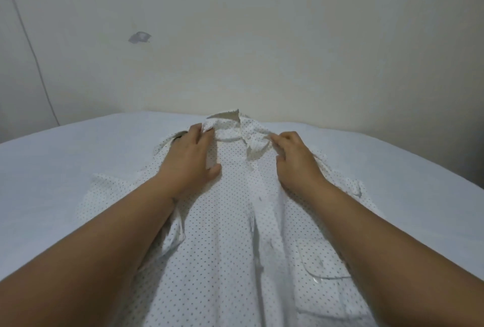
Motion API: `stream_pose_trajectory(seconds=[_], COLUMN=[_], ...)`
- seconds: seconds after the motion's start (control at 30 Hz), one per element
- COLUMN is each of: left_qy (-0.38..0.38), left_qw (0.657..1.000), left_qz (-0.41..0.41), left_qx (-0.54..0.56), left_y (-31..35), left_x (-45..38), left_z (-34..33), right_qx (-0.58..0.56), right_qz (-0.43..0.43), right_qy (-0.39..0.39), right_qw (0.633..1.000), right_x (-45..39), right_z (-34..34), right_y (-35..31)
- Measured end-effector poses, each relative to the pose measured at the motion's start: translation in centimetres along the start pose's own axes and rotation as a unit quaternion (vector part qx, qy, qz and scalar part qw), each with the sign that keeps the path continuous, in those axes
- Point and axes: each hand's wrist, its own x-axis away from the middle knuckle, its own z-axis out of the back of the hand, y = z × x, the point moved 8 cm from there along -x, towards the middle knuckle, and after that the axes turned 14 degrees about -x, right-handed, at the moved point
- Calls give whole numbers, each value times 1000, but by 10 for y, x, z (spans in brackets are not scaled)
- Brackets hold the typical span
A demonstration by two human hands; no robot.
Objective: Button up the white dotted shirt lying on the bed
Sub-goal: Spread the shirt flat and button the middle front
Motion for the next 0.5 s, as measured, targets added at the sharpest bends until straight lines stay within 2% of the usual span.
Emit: stream_pose_trajectory(seconds=[0.1, 0.17, 0.23, 0.37, 0.43, 0.5], left_qy=[-106, -164, -197, -149, -128, -116], left_qw=[994, 983, 975, 980, 989, 990], left_qz=[-15, -27, -8, 32, 44, 60], left_qx=[-32, -74, -99, -126, -64, 60], left_y=[0, 2, 3, 13, 25, 41], left_x=[6, 16, 24, 30, 32, 35], left_z=[-30, -47, -52, -25, -14, -8], right_qx=[43, 87, 104, 43, 2, -49], right_qz=[-49, -90, -103, -101, -110, -129], right_qy=[-112, -193, -228, -170, -152, -130], right_qw=[992, 973, 963, 979, 982, 982], right_x=[6, 21, 36, 48, 52, 58], right_z=[-28, -48, -56, -51, -53, -57], right_y=[19, 33, 39, 22, 7, -6])
